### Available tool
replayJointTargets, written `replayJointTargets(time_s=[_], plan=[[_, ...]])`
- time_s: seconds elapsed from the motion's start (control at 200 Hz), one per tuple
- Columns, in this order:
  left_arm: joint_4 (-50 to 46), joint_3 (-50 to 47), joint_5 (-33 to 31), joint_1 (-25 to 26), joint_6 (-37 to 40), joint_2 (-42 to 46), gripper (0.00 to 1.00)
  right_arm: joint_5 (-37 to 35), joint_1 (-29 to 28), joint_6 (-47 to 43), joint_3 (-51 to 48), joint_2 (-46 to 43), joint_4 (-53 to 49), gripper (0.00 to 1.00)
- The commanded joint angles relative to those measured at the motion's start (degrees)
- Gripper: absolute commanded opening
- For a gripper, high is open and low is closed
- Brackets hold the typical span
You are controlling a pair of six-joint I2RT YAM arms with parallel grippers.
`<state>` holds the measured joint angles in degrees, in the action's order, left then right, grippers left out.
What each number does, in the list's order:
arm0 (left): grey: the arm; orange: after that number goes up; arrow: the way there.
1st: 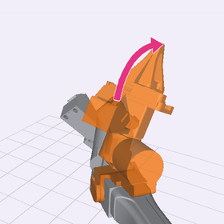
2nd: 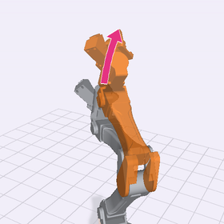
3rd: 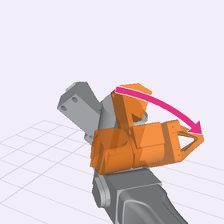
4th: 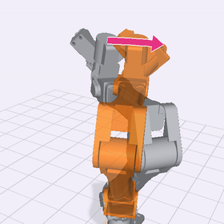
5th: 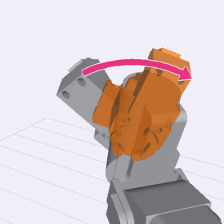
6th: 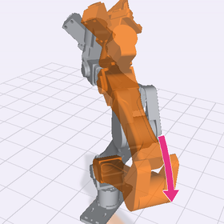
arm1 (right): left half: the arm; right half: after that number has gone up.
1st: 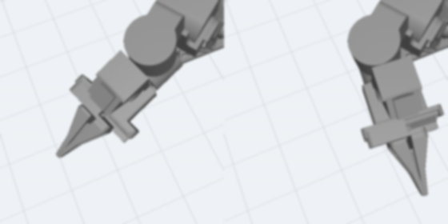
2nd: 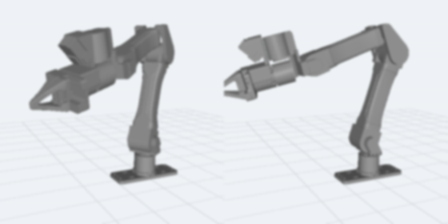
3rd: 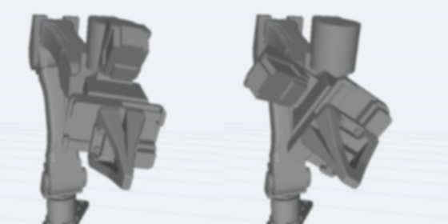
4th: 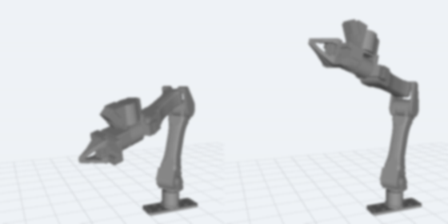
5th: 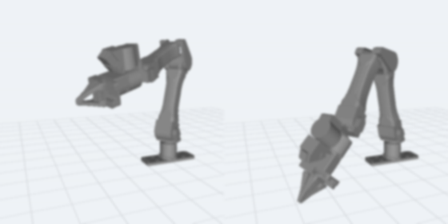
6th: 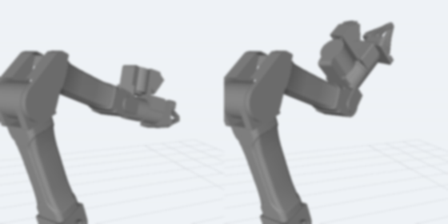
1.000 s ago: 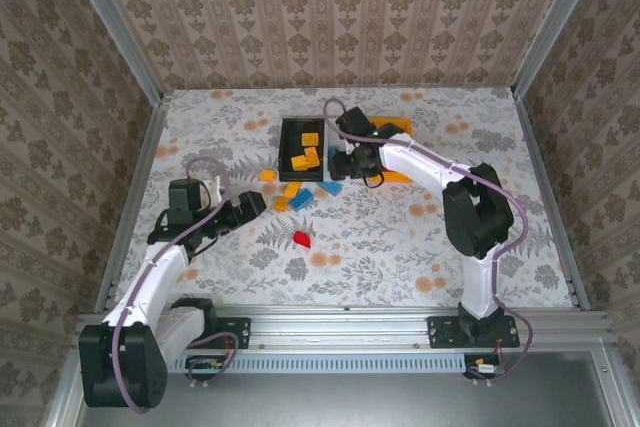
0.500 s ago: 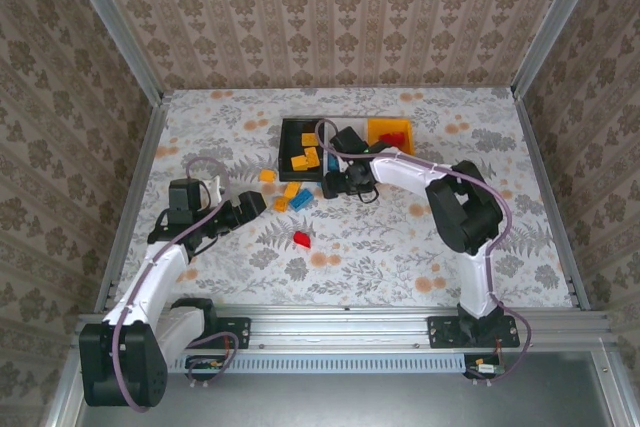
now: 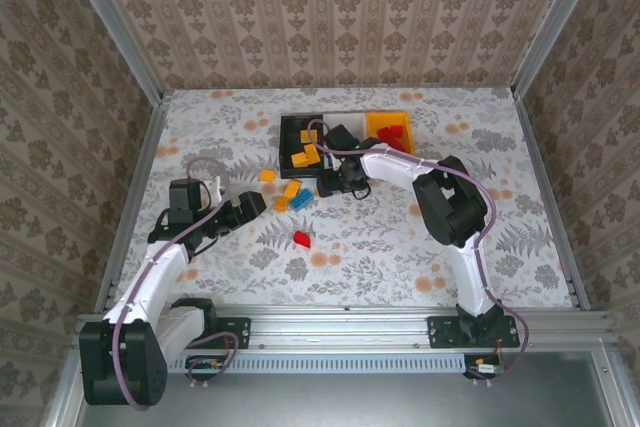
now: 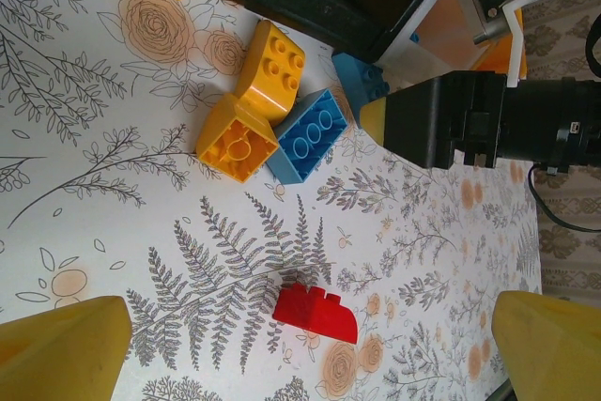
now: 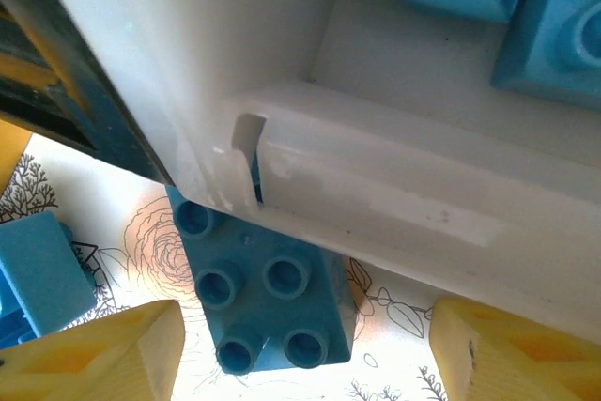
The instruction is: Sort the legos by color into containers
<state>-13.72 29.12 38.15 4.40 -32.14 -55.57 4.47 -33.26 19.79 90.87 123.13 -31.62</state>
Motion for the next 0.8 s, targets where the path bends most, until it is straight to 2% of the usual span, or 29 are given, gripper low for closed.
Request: replayJointTargets(time_s=[0.0, 0.155, 0.45, 0.795], plan=[[-0.52, -0.25, 0.35, -0.38, 0.85, -0.55, 1.00, -1.20, -0.79, -1.17, 1.48, 3.14, 2.50, 0.68], [-0.52, -0.30, 0.48, -0.38, 0.77, -0.59, 1.00, -5.54, -2.11, -1.66, 1.93, 3.21, 1.90, 0.60], [-0.64, -0.30, 0.46, -0.39, 0.69, -0.59, 1.00, -8.94, -4.00, -3.91, 4.64, 5.45, 1.91, 0.55], [-0.51, -0.30, 0.69, -0.40, 0.39, -1.38, 1.00, -11.95, -5.31, -6.44, 5.36, 6.33, 2.35, 0.40]])
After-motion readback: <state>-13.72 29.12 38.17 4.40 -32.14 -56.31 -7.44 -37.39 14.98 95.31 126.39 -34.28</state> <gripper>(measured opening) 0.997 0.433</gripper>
